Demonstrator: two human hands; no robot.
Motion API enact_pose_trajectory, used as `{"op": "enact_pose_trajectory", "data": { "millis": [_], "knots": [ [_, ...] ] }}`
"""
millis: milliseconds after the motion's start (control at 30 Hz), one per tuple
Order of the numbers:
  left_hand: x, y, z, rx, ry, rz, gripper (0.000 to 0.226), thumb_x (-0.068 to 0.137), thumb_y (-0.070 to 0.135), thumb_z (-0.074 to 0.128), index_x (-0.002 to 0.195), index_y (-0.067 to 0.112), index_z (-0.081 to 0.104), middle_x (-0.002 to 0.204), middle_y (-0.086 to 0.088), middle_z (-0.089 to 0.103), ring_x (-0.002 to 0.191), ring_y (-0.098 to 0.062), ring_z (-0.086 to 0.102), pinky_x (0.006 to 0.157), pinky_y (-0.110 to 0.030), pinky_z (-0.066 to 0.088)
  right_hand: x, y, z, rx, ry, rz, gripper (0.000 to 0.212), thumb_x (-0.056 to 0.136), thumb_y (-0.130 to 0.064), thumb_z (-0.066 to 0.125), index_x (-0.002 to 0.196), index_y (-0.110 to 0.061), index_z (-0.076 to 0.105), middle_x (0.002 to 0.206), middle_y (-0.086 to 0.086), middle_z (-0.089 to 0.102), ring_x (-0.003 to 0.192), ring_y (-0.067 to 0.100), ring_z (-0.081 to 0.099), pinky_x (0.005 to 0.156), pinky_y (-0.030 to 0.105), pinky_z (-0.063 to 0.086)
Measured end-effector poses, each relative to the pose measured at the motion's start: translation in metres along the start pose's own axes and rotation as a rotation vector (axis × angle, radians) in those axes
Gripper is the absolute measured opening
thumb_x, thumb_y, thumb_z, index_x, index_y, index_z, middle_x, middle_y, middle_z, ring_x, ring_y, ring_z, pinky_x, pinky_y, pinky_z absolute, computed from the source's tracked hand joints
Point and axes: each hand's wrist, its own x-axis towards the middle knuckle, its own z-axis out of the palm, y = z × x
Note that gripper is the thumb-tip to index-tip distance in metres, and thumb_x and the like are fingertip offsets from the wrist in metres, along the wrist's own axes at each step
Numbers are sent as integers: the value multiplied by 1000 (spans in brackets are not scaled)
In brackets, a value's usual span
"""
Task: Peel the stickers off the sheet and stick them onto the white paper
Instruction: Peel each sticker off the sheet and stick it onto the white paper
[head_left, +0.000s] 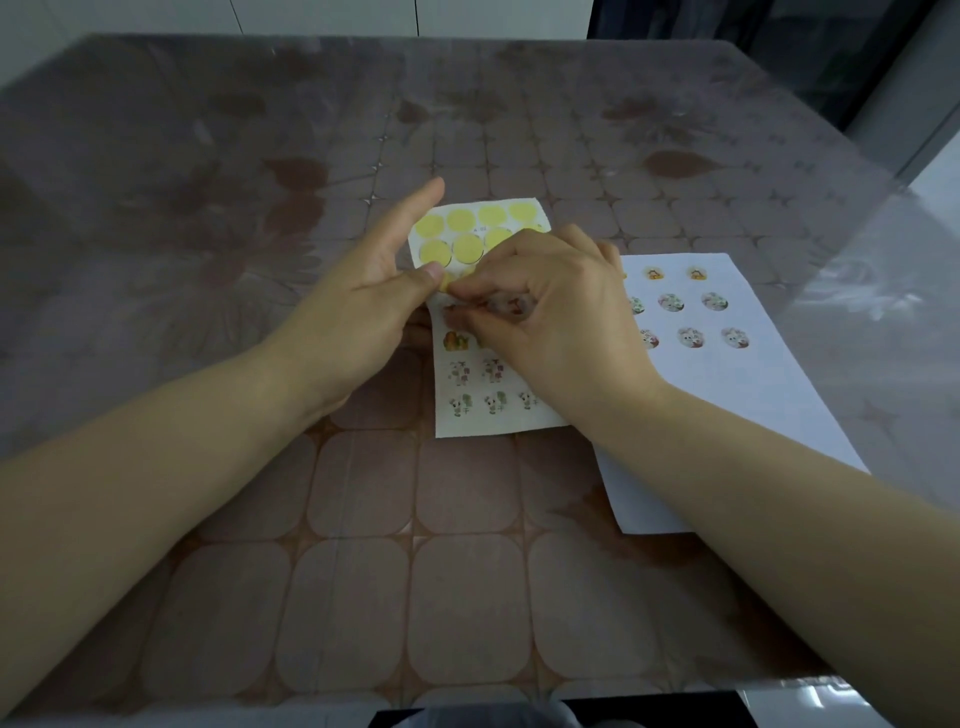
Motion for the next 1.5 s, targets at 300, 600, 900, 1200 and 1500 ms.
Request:
{"op": "enact_pose_trajectory", "data": {
  "millis": [300, 600, 900, 1200, 1500],
  "knots": [
    [0, 0, 1, 51, -11, 2, 53, 94, 16, 46, 141, 38, 35, 136, -7, 53, 121, -17, 54, 101, -38, 46, -1, -1, 0, 2, -27, -34, 4, 72, -22, 69, 74, -25, 72, 79, -11, 68, 79, 16, 56, 77, 27, 29],
    [-2, 2, 1, 90, -38, 24, 54, 92, 23, 45, 142, 39, 32, 138, -13, 51, 121, -24, 55, 104, -44, 43, 1, 1, -1, 79, -59, 118, 13, 73, -37, 71, 79, -27, 73, 80, -9, 67, 84, 18, 59, 82, 47, 44],
    [-3, 1, 2, 101, -31, 57, 50, 100, 8, 40, 139, 39, 33, 99, -10, 69, 89, -20, 69, 80, -30, 55, -1, -5, -3, 91, -17, 104, 3, 72, -23, 74, 73, -21, 73, 77, -9, 66, 80, 15, 58, 83, 42, 41],
    [0, 0, 1, 59, 0, -12, 54, 100, 8, 41, 143, 39, 29, 96, -27, 67, 84, -23, 67, 82, -35, 56, -1, -3, -5, 139, -118, 87, 4, 74, -23, 73, 73, -26, 71, 75, -13, 65, 75, 6, 57, 79, 26, 44],
    [-2, 0, 0, 225, -32, 57, 58, 99, 17, 44, 144, 45, 21, 96, -7, 72, 91, -15, 71, 99, -46, 46, 2, -6, -18, 375, -194, 373, 10, 72, -26, 78, 67, -28, 69, 68, -14, 60, 64, -2, 44, 62, 6, 36]
  ]
}}
